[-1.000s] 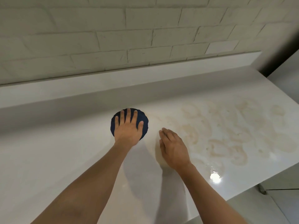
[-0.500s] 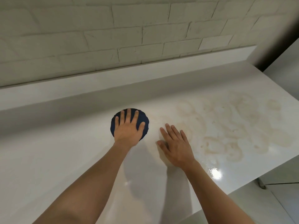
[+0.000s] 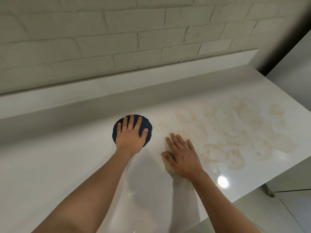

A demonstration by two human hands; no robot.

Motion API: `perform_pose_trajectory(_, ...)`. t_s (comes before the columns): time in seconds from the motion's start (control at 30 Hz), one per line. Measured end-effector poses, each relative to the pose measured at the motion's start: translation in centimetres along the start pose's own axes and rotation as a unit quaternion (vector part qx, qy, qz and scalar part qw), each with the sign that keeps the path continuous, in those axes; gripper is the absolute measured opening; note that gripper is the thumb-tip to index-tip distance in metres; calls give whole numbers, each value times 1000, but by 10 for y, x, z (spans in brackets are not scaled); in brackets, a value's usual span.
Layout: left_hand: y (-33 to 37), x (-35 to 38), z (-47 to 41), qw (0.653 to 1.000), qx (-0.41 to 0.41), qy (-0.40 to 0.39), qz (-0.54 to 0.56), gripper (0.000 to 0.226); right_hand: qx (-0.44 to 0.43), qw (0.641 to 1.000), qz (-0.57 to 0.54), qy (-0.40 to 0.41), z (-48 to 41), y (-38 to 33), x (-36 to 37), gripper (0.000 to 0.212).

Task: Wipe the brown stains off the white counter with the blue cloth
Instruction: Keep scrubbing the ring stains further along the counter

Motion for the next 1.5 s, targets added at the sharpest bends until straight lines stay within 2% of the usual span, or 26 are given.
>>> perform_pose_trajectory(0.17, -19, 6, 47, 994, 106, -19, -6, 67, -6, 1000, 15, -5, -2, 3, 1, 69)
perform_pose_trajectory(0.23, -33, -2, 42, 996, 86, -10, -14, 67, -7, 1000, 11, -4, -3, 3, 2, 69)
perform_pose_trajectory(0.3, -34, -5, 26, 999, 31, 3, -10, 66, -3, 1000, 4, -2, -3, 1, 3, 69)
perform_pose_trajectory(0.43, 3, 2, -6, 999, -29, 12, 7, 65, 4, 1000, 3, -3, -3, 0, 3, 69)
perform_pose_trajectory(0.57, 11, 12, 25, 999, 31, -6, 3, 65, -15, 1000, 16, -15, -2, 4, -2, 71)
perform_pose_trajectory(0.63, 0, 19, 58, 997, 74, -10, -4, 65, -30, 999, 17, -22, -1, 9, -5, 71)
perform_pose_trajectory(0.7, -18, 15, 69, 996, 84, -9, -5, 65, -45, 999, 6, -22, 0, 15, -10, 72)
perform_pose_trajectory(0.83, -23, 2, 32, 1000, 11, 12, -7, 66, -36, 999, -25, 2, 7, 27, -14, 72)
perform_pose_trajectory(0.97, 15, 10, 2, 999, -46, 12, 9, 66, -35, 999, 10, -28, 13, 32, -6, 76)
perform_pose_trajectory(1.03, 26, 14, 9, 999, -31, 1, 9, 66, -36, 999, 25, -27, 13, 32, -2, 76)
perform_pose_trajectory(1.1, 29, 20, 32, 1000, 21, -10, 1, 66, -35, 999, 26, -22, 13, 34, 0, 77)
perform_pose_trajectory(1.23, 8, 24, 77, 996, 89, -14, 8, 64, -41, 999, 26, -12, 11, 35, 1, 79)
perform_pose_trajectory(1.33, -1, 15, 60, 999, 46, 8, 0, 63, -42, 999, 30, -12, 11, 35, 1, 78)
perform_pose_trajectory(1.5, 35, 18, 12, 997, -65, 35, 16, 63, -35, 998, 42, 7, 13, 34, 6, 75)
Point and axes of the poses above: each hand's wrist, its own z-axis away from the middle knuckle, its own x-axis out of the palm, y = z × x, the point moved 2 cm from there along -z, towards the middle knuckle, and after that the axes turned 11 degrees about z, right-handed, at the moved point
